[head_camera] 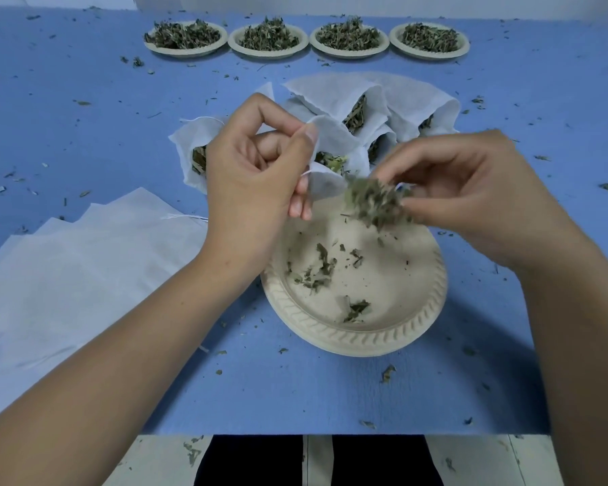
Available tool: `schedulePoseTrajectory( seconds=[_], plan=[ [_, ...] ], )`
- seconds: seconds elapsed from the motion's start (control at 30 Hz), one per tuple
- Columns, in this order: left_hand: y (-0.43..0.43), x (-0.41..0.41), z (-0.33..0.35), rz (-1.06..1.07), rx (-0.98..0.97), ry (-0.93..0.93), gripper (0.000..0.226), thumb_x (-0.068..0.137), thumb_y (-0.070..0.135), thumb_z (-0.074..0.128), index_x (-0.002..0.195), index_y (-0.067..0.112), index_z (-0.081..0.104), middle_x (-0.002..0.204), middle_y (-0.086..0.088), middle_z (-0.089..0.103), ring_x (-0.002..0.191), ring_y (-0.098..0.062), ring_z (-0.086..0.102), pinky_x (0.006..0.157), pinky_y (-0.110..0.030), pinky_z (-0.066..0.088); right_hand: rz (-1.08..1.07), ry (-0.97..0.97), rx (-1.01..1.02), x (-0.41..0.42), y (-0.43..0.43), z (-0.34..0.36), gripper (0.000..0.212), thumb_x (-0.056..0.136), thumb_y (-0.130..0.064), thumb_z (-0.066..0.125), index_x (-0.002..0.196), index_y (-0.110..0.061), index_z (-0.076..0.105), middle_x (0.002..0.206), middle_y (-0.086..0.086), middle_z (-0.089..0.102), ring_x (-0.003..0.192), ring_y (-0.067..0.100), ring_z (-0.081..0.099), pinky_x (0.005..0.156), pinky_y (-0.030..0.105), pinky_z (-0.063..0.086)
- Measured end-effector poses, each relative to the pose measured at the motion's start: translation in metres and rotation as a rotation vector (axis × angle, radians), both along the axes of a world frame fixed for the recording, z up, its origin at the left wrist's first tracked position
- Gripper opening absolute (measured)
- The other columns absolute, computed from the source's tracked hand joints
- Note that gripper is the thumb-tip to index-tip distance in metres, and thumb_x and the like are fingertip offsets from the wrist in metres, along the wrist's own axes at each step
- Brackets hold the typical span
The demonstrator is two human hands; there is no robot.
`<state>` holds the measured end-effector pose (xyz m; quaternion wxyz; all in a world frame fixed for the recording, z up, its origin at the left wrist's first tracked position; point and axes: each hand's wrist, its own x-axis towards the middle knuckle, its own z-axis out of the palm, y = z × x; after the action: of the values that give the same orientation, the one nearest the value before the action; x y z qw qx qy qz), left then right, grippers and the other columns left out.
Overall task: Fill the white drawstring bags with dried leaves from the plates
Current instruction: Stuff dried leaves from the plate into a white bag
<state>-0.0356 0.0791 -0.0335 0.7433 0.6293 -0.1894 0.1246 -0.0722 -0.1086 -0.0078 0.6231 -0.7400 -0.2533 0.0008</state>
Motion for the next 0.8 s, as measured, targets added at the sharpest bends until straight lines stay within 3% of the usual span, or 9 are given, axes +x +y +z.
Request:
schedulePoseTrajectory(
  seconds=[0.1, 0.2, 0.27, 0.37, 0.5, 0.7, 0.8],
  plan=[
    [-0.002, -0.002, 0.0, -0.025, 0.043, -0.007, 0.022, 0.095, 0.004, 0.057, 0.076, 0.011, 0.049, 0.041, 0.012, 0.046, 0.029, -0.006, 0.036, 0.038, -0.021, 0.04, -0.089, -0.135, 0.171, 0.004, 0.003, -0.003, 0.021, 0.074, -0.003, 0.069, 0.094, -0.008, 0.063, 0.081, -0.001, 0.069, 0.072, 0.015, 0.065, 0.071, 0.026, 0.054],
    [-0.003, -0.003, 0.0, -0.047, 0.073, -0.018, 0.021, 0.095, 0.003, 0.057, 0.077, 0.01, 0.049, 0.042, 0.011, 0.046, 0.029, -0.006, 0.036, 0.037, -0.023, 0.041, -0.21, -0.236, 0.166, 0.007, 0.008, -0.008, 0.032, 0.077, 0.011, 0.066, 0.098, -0.013, 0.062, 0.085, 0.001, 0.067, 0.079, 0.016, 0.063, 0.076, 0.027, 0.052],
    [-0.003, -0.003, 0.0, -0.057, 0.083, -0.013, 0.021, 0.095, 0.002, 0.057, 0.077, 0.01, 0.049, 0.042, 0.01, 0.047, 0.028, -0.007, 0.036, 0.037, -0.023, 0.042, -0.244, -0.308, 0.057, 0.007, 0.01, -0.012, 0.038, 0.078, 0.015, 0.063, 0.103, -0.014, 0.061, 0.089, 0.004, 0.066, 0.084, 0.017, 0.063, 0.079, 0.028, 0.051],
    [-0.003, -0.004, -0.001, -0.068, 0.093, -0.009, 0.022, 0.095, 0.001, 0.058, 0.077, 0.011, 0.05, 0.042, 0.009, 0.048, 0.028, -0.007, 0.037, 0.036, -0.023, 0.042, -0.32, -0.454, -0.236, 0.008, 0.012, -0.017, 0.027, 0.079, 0.011, 0.065, 0.1, -0.006, 0.068, 0.091, 0.006, 0.066, 0.083, 0.021, 0.062, 0.076, 0.03, 0.051],
    [-0.004, -0.005, -0.002, -0.099, 0.122, -0.007, 0.022, 0.095, 0.002, 0.057, 0.077, 0.011, 0.05, 0.043, 0.009, 0.048, 0.028, -0.007, 0.037, 0.036, -0.022, 0.041, -0.439, -0.625, -0.437, 0.009, 0.017, -0.024, 0.019, 0.079, 0.008, 0.068, 0.095, -0.001, 0.072, 0.089, 0.005, 0.065, 0.081, 0.013, 0.06, 0.079, 0.016, 0.047],
    [-0.005, -0.006, -0.002, -0.116, 0.129, 0.016, 0.021, 0.095, 0.0, 0.056, 0.078, 0.01, 0.051, 0.043, 0.008, 0.047, 0.028, -0.007, 0.037, 0.036, -0.022, 0.042, -0.465, -0.531, -0.309, 0.009, 0.021, -0.024, 0.028, 0.077, 0.012, 0.065, 0.101, -0.002, 0.069, 0.1, 0.01, 0.06, 0.082, 0.018, 0.06, 0.072, 0.029, 0.052],
    [-0.005, -0.007, -0.002, -0.124, 0.13, 0.015, 0.02, 0.095, 0.0, 0.056, 0.078, 0.009, 0.051, 0.043, 0.008, 0.048, 0.028, -0.006, 0.037, 0.036, -0.022, 0.042, -0.45, -0.566, -0.194, 0.005, 0.025, -0.023, 0.023, 0.076, 0.016, 0.062, 0.091, -0.001, 0.066, 0.092, 0.008, 0.057, 0.079, 0.019, 0.059, 0.067, 0.029, 0.051]
  ],
)
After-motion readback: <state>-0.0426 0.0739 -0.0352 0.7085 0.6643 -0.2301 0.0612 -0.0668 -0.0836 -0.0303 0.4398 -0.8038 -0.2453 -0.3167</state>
